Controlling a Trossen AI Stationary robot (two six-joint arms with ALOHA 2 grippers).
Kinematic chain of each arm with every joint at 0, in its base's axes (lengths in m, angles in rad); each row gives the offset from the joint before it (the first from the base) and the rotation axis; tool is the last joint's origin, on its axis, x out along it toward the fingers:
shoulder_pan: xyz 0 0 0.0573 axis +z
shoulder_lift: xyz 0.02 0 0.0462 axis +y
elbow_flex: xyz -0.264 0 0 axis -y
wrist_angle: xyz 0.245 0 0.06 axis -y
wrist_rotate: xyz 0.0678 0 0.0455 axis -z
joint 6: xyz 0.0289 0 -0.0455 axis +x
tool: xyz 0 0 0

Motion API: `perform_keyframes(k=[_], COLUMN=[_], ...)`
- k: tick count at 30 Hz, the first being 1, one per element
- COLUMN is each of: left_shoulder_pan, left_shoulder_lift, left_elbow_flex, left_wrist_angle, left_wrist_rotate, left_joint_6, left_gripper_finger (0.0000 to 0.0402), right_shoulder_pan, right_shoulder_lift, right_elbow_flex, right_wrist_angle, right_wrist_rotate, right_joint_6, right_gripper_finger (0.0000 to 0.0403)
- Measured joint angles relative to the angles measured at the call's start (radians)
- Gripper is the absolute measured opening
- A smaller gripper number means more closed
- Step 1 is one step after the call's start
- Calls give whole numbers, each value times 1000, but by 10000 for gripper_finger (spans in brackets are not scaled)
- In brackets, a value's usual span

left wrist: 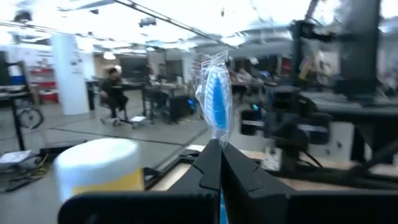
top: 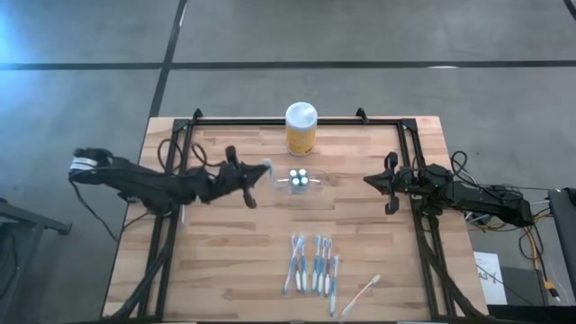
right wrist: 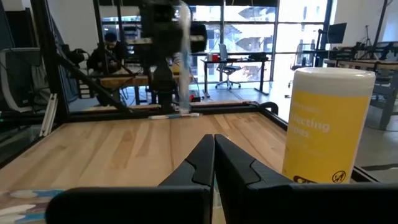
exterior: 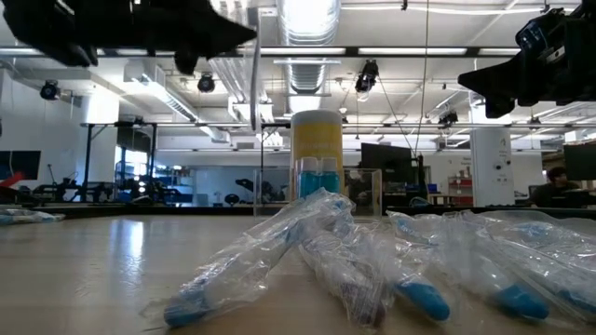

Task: Pick & Place toothbrushing station
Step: Put the blue toothbrush into the left of the transparent organizer

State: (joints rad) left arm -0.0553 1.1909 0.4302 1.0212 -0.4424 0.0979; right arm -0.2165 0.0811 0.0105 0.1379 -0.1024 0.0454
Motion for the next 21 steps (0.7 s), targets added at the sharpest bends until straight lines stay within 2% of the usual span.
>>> perform_keyframes(k=[4, 8, 15, 21], left_shoulder_pan=[77, 109, 149, 171], left_shoulder_lift=[67, 155, 304, 395], left_elbow_flex=[-49, -28, 60, 86], left_wrist_angle=[94, 158, 156, 149], left_wrist_rotate=[47, 91, 113, 111], left_joint_6=[-58, -65, -54, -69], left_gripper_finger=[0, 0, 0, 0], right_shoulder_pan=[0, -1, 0, 0], right_shoulder_lift=[0, 0, 0, 1], right_elbow_flex=[0, 0, 0, 0], right_wrist_angle=[1, 1, -1, -6], right_wrist_rotate=[4, 30, 31, 32], right_joint_6=[-15, -31, -31, -31], right_gripper_finger=[8, 8, 8, 8])
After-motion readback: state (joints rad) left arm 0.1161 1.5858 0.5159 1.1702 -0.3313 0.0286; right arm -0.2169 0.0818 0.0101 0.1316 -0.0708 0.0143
